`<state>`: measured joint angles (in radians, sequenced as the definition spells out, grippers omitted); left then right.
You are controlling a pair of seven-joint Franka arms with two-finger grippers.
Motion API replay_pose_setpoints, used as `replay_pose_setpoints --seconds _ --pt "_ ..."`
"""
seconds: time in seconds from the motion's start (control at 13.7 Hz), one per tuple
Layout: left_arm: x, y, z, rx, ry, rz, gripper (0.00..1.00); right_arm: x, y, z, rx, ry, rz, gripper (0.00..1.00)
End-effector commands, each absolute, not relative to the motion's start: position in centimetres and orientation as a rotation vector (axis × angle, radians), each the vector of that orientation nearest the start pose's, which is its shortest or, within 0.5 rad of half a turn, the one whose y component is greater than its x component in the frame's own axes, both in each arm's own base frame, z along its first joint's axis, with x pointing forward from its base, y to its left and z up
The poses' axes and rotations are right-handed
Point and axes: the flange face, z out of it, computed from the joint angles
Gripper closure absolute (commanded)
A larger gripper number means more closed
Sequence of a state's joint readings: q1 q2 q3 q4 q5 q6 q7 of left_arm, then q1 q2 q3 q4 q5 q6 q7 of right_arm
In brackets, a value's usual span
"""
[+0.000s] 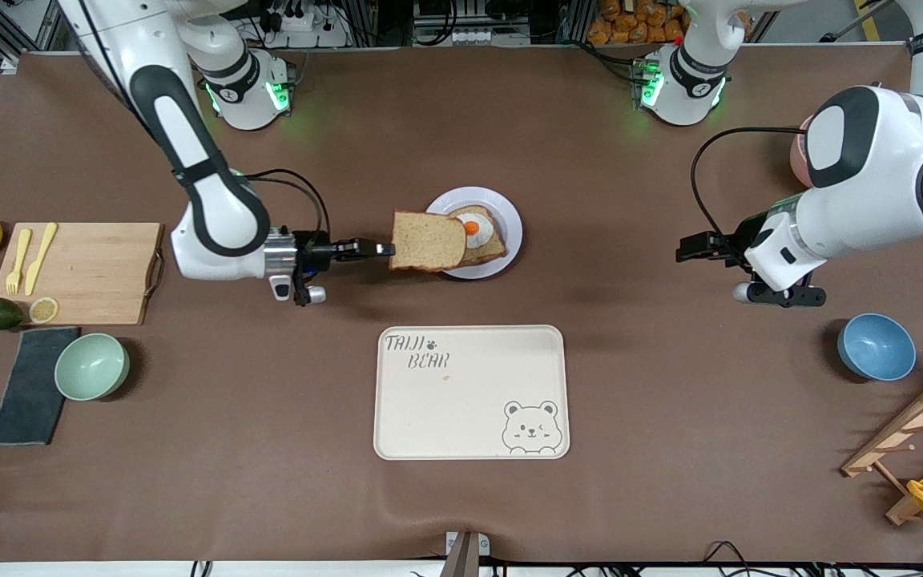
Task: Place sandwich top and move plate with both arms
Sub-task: 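Carry the bread to the plate with the right gripper while the left approaches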
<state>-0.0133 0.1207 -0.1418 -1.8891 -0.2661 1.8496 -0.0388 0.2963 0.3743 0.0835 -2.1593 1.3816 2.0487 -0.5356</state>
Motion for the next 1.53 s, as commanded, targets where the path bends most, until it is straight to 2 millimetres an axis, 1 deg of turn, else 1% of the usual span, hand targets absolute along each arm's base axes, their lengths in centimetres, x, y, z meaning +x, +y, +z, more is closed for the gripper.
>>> replay_pose_setpoints --seconds 0.0,0.22,0.29,0.36,0.44,0.51,0.58,0.73,0.8,0.95,1.09,1.17,1.24,1.31,1.38,1.46 --pt "56.3 -11.0 43.1 -3.39 0.006 0.307 0.0 46.1 27.0 22.1 -2.055 0.135 0.355 1.0" --pt "56.3 -11.0 42.9 -3.389 0.005 0.312 0.0 44.8 27.2 19.9 -2.03 0.117 0.331 1.0" --pt "56.0 -11.1 42.1 -3.387 0.005 0.319 0.0 44.0 28.2 19.5 -2.028 0.117 0.325 1.0" --pt "55.7 -11.6 41.1 -3.387 0.013 0.311 0.0 43.5 29.3 19.3 -2.042 0.13 0.303 1.0" --pt "55.3 -13.0 40.1 -3.39 0.041 0.305 0.0 42.7 30.7 19.0 -2.066 0.149 0.284 1.0" --pt "55.0 -14.4 39.1 -3.42 0.043 0.328 0.0 42.2 31.6 18.9 -2.064 0.161 0.281 1.0" --pt "54.6 -15.3 37.5 -3.455 0.01 0.383 0.0 42.2 31.7 18.4 -2.067 0.162 0.283 1.0" --pt "53.8 -18.1 33.8 -3.479 0.027 0.499 0.0 42.1 31.8 18.3 -2.067 0.153 0.28 1.0" --pt "53.6 -18.8 32.1 -3.474 0.034 0.555 0.0 42.1 31.7 18.2 -2.068 0.148 0.279 1.0" --pt "52.9 -19.5 29.5 -3.496 -0.026 0.677 0.0 41.8 31.8 17.4 -2.066 0.169 0.288 1.0" --pt "52.4 -20.2 27.6 -3.518 -0.079 0.771 0.0 41.6 32.8 17.3 -2.055 0.178 0.285 1.0" --pt "52.1 -21.1 27.0 -3.521 -0.072 0.8 0.0 41.9 32.7 16.9 -2.055 0.184 0.285 1.0" --pt "51.6 -21.6 25.8 -3.511 -0.073 0.814 0.0 42.1 32.9 16.8 -2.055 0.183 0.282 1.0" --pt "50.9 -22.1 24.9 -3.507 -0.077 0.795 0.0 42.3 32.8 16.7 -2.053 0.187 0.282 1.0" --pt "50.2 -23.0 24.1 -3.512 -0.092 0.779 0.0 42.5 32.6 16.7 -2.051 0.191 0.279 0.79" --pt "49.4 -23.8 23.6 -3.518 -0.105 0.773 0.0 42.5 32.7 16.6 -2.052 0.192 0.28 0.7"
